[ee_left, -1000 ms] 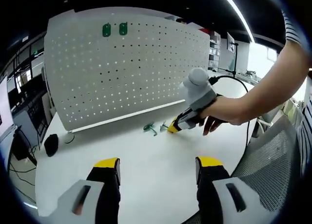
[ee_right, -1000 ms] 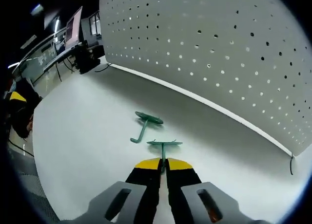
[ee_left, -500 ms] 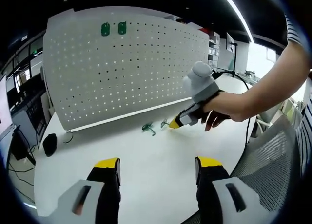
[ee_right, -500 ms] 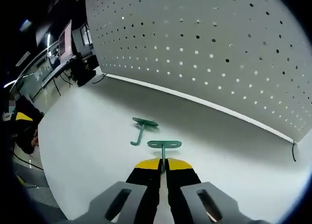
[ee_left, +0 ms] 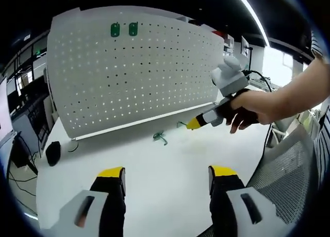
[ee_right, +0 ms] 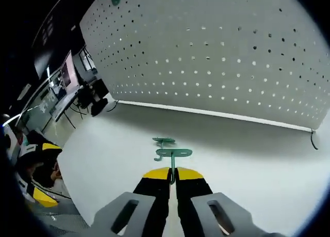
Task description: Insert the hook assembly into the mounting plate slot until the hook locks in place.
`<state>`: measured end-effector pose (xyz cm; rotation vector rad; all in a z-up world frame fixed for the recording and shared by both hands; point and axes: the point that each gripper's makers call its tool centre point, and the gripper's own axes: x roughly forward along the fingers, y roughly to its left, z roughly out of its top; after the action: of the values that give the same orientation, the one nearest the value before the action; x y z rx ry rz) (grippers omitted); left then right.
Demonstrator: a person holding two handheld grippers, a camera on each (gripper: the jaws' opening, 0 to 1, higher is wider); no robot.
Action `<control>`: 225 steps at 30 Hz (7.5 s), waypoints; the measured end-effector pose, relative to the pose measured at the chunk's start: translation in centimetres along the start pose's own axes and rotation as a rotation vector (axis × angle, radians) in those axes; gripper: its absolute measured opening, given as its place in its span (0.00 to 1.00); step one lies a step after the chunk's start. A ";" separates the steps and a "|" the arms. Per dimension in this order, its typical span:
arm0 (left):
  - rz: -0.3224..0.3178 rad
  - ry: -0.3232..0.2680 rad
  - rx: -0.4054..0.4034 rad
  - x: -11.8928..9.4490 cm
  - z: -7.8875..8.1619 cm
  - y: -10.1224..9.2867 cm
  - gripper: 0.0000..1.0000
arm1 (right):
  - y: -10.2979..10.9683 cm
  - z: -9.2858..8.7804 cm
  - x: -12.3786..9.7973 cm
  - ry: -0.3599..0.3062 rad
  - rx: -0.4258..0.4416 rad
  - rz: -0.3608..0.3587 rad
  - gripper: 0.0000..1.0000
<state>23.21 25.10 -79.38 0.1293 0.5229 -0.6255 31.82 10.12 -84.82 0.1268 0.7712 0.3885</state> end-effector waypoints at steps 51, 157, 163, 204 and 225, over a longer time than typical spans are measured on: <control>-0.443 -0.095 -0.028 4.5 5.2 -7.1 0.18 | 9.0 -2.3 -9.1 -0.054 0.504 0.449 0.01; -0.398 -0.094 -0.367 1.4 8.4 -4.9 0.32 | 11.0 0.6 -10.3 -0.141 -0.375 0.189 0.00; -0.338 -0.168 -0.318 0.1 8.5 -3.5 0.54 | 10.9 2.3 -10.1 -0.187 -0.313 0.181 0.00; -0.226 -0.225 -0.166 -2.3 3.9 -5.1 0.98 | 10.2 13.0 -10.3 -0.561 -0.245 -0.057 0.00; -0.152 -0.223 -0.098 -1.9 3.1 -3.7 1.00 | 7.7 18.7 -9.1 -0.627 -0.132 -0.129 0.00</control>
<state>21.04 22.23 -75.59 -0.0729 0.3486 -0.7506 36.73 14.26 -63.55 0.0679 0.1336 0.2529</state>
